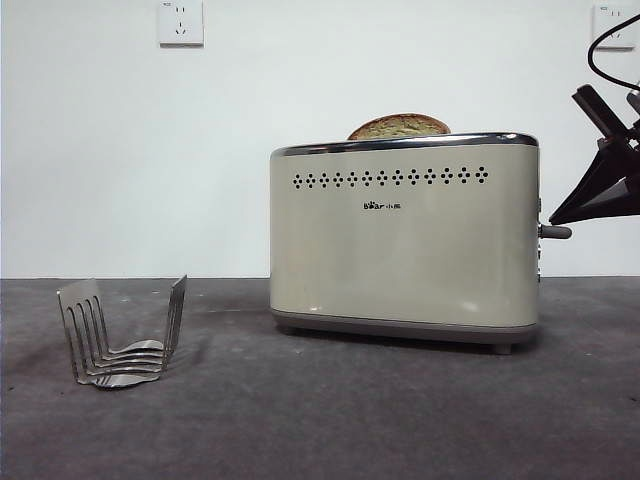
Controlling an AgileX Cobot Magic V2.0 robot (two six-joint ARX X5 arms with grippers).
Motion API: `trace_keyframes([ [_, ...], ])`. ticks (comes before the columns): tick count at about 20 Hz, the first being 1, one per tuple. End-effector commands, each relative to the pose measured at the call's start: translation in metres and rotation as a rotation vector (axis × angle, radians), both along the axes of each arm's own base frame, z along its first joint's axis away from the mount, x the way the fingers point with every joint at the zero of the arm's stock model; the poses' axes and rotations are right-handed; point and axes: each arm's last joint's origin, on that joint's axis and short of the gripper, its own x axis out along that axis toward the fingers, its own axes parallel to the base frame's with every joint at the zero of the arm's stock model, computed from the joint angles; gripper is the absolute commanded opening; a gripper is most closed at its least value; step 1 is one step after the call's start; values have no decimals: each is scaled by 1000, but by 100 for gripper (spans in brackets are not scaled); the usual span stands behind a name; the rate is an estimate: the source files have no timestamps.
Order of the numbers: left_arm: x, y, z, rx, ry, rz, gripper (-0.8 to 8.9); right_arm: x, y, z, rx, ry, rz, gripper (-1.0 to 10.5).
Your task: Pick up a slice of bread from the rack,put the bread on the toaster,press the button
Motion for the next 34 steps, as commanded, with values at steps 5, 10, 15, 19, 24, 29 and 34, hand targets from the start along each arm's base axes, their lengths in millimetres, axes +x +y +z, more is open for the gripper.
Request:
trace_keyframes([
  [5,0,1,0,-4,3,7,-8,0,0,-25,-28,99,9,-7],
  [10,0,1,0,-4,3,7,-8,-1,0,-34,-47,141,17,-7],
  [15,0,1,0,-4,3,7,-8,-1,-1,-35,-69,149,4,-7],
  [19,0,1,0,-4,3,7,-8,-1,-1,-36,-74,152,1,-8],
  [24,0,1,-1,-4,3,7,-8,1,-1,-45,-72,183,1,-7],
  [29,0,1,-1,-4,3,7,-8,1,-1,-49,-75,199,6,-7],
  [34,0,1,-1,-4,3,7,-8,0,-1,-50,-77,200,14,-7],
])
